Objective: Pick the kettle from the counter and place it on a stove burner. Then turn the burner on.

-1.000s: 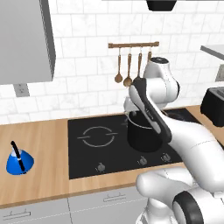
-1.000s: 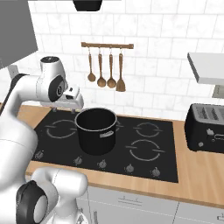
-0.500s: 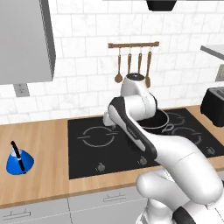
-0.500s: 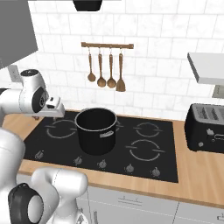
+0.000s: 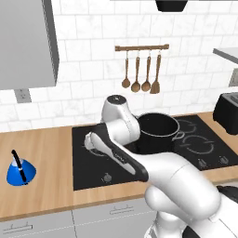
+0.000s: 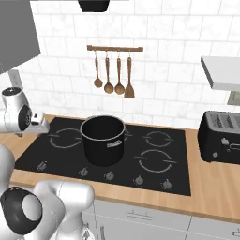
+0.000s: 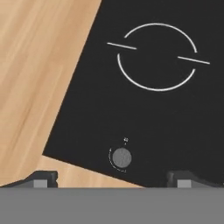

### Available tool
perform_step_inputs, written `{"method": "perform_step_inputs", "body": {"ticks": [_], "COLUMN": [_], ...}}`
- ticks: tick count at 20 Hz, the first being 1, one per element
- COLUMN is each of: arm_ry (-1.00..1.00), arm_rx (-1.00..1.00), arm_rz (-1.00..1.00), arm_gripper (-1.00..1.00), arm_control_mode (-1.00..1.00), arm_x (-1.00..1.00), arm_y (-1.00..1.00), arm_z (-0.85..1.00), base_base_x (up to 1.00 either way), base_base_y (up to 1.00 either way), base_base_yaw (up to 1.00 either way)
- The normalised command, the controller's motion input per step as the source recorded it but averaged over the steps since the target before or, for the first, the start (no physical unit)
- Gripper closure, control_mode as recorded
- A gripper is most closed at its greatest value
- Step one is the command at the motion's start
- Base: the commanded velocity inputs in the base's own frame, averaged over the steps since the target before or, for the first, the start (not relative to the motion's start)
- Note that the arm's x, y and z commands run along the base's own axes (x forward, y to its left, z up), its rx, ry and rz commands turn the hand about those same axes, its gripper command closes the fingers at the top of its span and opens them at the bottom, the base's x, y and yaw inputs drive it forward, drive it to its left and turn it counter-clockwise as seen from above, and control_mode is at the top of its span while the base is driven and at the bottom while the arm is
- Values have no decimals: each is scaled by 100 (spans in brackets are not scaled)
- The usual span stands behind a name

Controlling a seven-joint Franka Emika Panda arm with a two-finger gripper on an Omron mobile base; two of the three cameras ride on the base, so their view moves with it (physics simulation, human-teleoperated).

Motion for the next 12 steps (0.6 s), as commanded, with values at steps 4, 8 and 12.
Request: {"method": "perform_step_inputs", "body": {"ticks": [4, 8, 12], "arm_ry": [9, 6, 5], "arm_rx": [0, 0, 0], "arm_rz": [8, 7, 7], "arm_gripper": [-100, -100, -100], "arm_control_mode": [-100, -100, -100], "arm_x": [0, 0, 0], "arm_y": [100, 100, 100], "arm_z": [-10, -1, 0], "base_base_x": [0, 0, 0], "base_base_y": [0, 0, 0], "base_base_yaw": [0, 0, 0]}}
